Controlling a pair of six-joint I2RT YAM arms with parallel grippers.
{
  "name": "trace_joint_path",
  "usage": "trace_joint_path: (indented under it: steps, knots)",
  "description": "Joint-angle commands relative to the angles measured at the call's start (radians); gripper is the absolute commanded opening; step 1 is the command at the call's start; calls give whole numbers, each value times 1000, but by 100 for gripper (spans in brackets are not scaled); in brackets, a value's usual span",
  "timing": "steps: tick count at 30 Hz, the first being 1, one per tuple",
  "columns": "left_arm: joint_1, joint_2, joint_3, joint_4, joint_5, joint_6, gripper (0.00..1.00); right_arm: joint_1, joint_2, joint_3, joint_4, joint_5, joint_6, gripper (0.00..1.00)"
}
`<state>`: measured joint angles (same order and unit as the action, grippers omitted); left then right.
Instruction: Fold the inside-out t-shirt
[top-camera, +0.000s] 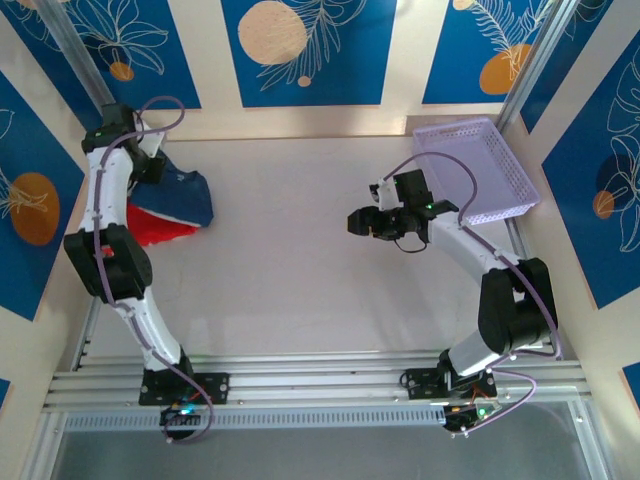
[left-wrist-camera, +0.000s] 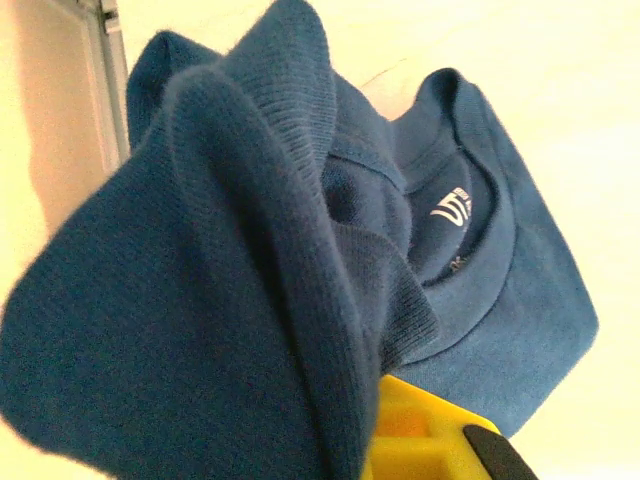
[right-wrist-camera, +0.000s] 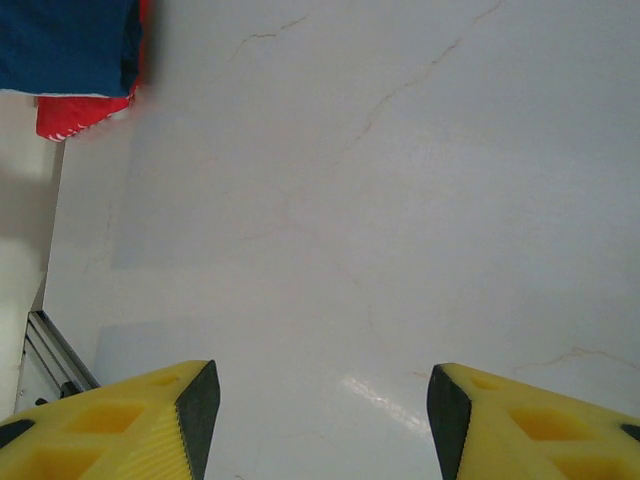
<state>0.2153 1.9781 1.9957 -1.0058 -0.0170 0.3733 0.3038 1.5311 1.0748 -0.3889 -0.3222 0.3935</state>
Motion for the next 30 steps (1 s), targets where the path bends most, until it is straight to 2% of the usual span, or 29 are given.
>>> trace_joint_path:
  steps: [1, 6, 10, 12, 15, 16, 19, 23, 25, 28, 30]
  knots:
    - [35, 55, 43, -33, -71, -1, 0, 7, 13, 0, -18, -7, -5, 59]
    - [63, 133, 60, 12, -226, -1, 0, 20, 32, 14, -40, 12, -13, 59]
    - [83, 231, 110, -4, -408, -16, 1, 36, 46, 38, -66, 40, -24, 59]
    - [87, 272, 119, 0, -475, -16, 8, 41, 50, 46, -75, 50, -25, 59]
    - [86, 319, 148, -18, -485, -46, 32, 47, 56, 60, -92, 60, -28, 59]
    - [84, 327, 159, -26, -470, -64, 40, 50, 55, 66, -102, 66, -29, 59]
    - [77, 308, 188, -41, -408, -129, 55, 55, 32, 80, -134, 102, -37, 59]
    - [65, 191, 192, -69, -299, -276, 63, 56, -28, 75, -167, 233, -63, 61]
    - [55, 37, 22, 21, -181, -368, 69, 75, -70, 52, -171, 403, -96, 64]
    - [24, -262, -370, 313, -21, -491, 89, 110, -142, -9, -126, 644, -136, 72]
    - [6, -438, -613, 519, 66, -587, 95, 120, -203, -66, -64, 742, -149, 87]
